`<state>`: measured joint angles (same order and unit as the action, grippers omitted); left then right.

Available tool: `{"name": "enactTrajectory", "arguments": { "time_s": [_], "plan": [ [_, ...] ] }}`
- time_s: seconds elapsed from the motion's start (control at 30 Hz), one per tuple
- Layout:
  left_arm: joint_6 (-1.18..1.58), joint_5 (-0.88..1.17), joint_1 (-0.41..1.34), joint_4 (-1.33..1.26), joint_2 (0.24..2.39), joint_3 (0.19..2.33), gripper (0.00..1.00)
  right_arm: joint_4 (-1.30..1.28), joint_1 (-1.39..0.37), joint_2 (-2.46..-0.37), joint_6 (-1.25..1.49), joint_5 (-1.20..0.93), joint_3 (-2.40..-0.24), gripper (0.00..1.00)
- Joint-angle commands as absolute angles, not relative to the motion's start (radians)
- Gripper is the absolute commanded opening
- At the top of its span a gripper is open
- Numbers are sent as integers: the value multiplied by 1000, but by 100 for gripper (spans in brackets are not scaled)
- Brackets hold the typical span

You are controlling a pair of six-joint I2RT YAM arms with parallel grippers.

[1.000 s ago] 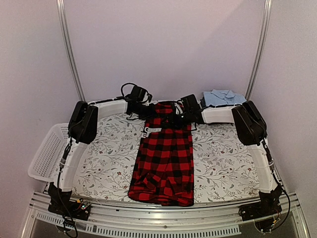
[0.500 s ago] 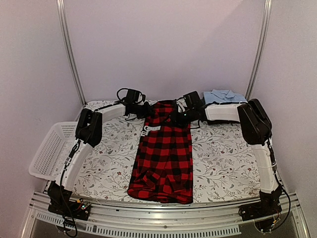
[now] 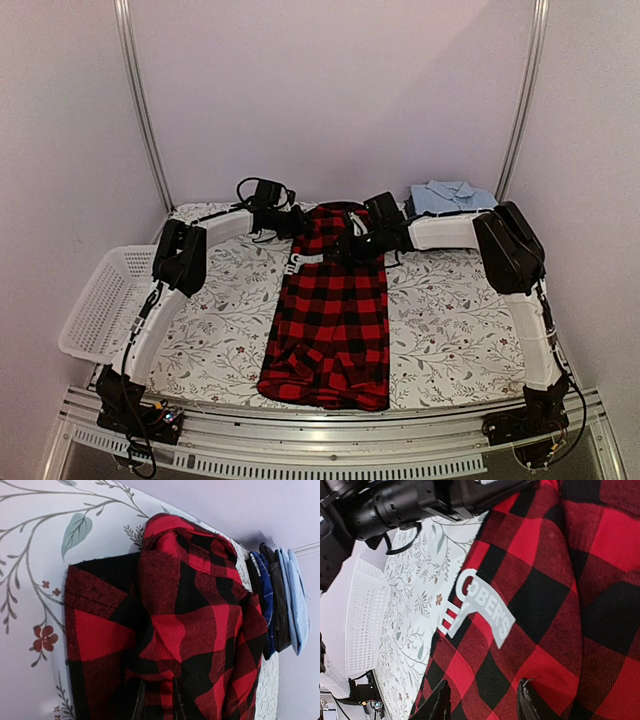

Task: Fold and stack the long sleeve shirts
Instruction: Smooth out the rectangle-folded shirt at the center of the board.

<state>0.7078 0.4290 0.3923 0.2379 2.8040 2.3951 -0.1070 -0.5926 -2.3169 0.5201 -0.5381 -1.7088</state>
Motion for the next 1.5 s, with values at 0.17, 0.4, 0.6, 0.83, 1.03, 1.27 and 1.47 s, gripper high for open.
{"name": "enactTrajectory", "arguments": {
  "time_s": [0.17, 0.4, 0.6, 0.83, 1.03, 1.27, 1.47],
  "plan": [
    [595, 454, 388, 281, 2630, 2400, 29, -167, -586, -2312, 488, -503, -1703, 47],
    [537, 423, 416, 289, 2333, 2104, 35, -250, -671, -2149, 432, -383, -1643, 51],
    [591, 393, 447, 158, 1940, 1564, 35, -250, -846, -1980, 490, -287, -1459, 39],
    [677, 319, 548, 152, 1534, 1087, 34, -237, -1057, -1914, 626, -202, -1367, 30],
    [781, 262, 648, 170, 1281, 803, 34, -237, -1119, -1965, 688, -138, -1376, 26],
    [845, 206, 748, 244, 1149, 697, 33, -263, -1125, -2018, 717, -64, -1421, 23],
    [887, 192, 811, 242, 1130, 646, 33, -309, -1191, -2100, 751, -48, -1465, 21]
  ]
}}
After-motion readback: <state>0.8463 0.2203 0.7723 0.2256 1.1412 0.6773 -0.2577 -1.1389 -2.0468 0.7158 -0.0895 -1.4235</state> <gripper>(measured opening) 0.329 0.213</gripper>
